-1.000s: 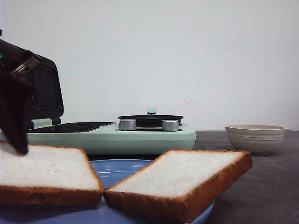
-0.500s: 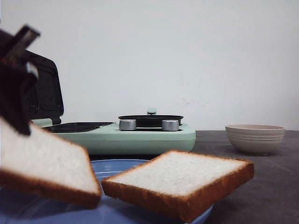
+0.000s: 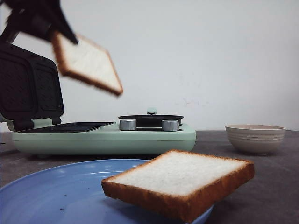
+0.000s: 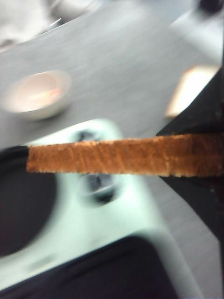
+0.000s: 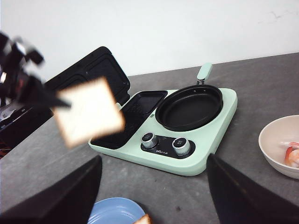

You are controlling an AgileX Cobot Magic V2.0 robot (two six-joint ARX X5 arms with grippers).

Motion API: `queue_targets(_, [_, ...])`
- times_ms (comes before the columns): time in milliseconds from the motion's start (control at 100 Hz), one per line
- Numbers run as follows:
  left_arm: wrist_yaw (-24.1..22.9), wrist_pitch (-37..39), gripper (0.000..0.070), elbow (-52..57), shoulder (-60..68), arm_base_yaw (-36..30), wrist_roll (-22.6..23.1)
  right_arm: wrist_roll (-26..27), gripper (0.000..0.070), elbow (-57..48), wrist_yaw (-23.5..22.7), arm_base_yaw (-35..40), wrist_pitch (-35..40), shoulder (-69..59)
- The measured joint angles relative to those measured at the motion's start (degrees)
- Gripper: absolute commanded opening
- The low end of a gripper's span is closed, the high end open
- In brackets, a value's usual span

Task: Make breakfast with bread and shrimp
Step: 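Lower the bread slice onto the press plate and open the left gripper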

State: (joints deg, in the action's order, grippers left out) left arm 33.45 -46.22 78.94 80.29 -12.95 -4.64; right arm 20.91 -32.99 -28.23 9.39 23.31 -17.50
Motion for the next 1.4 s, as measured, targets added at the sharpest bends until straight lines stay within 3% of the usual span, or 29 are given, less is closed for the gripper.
queue_targets(150, [-13.79,11.3,0.0,3.96,0.0,-0.33,-0.07,-0.15,0.044,0.0,1.27,0.11,0.0,-0.02])
queue_targets(380, [-30.34,23.76,0.0,4.26,1.27,-0.22,7.41,-1.51,0.044,0.0,2.03,0.13,0.0,-0.02])
queue_targets(630, [-36.89,23.78,0.0001,4.26,8.13,-1.2,11.1,-2.93,0.044,0.0,4.46,0.74,0.0,-1.7])
queue_targets(890, [-49.99,28.65,0.0001,4.26,15.98,-5.2,20.76,-3.1,0.044,0.0,4.48,0.74,0.04,-4.5])
queue_targets(1090, [-55.78,31.34,0.0001,5.35,22.38,-6.69,26.27,-3.1,0.044,0.0,4.48,0.74,1.77,-4.76])
queue_targets(1400, [-60.37,34.47,0.0001,9.55,27.71,-9.33,33.88,-3.1,0.044,0.0,4.48,0.74,2.16,-4.76])
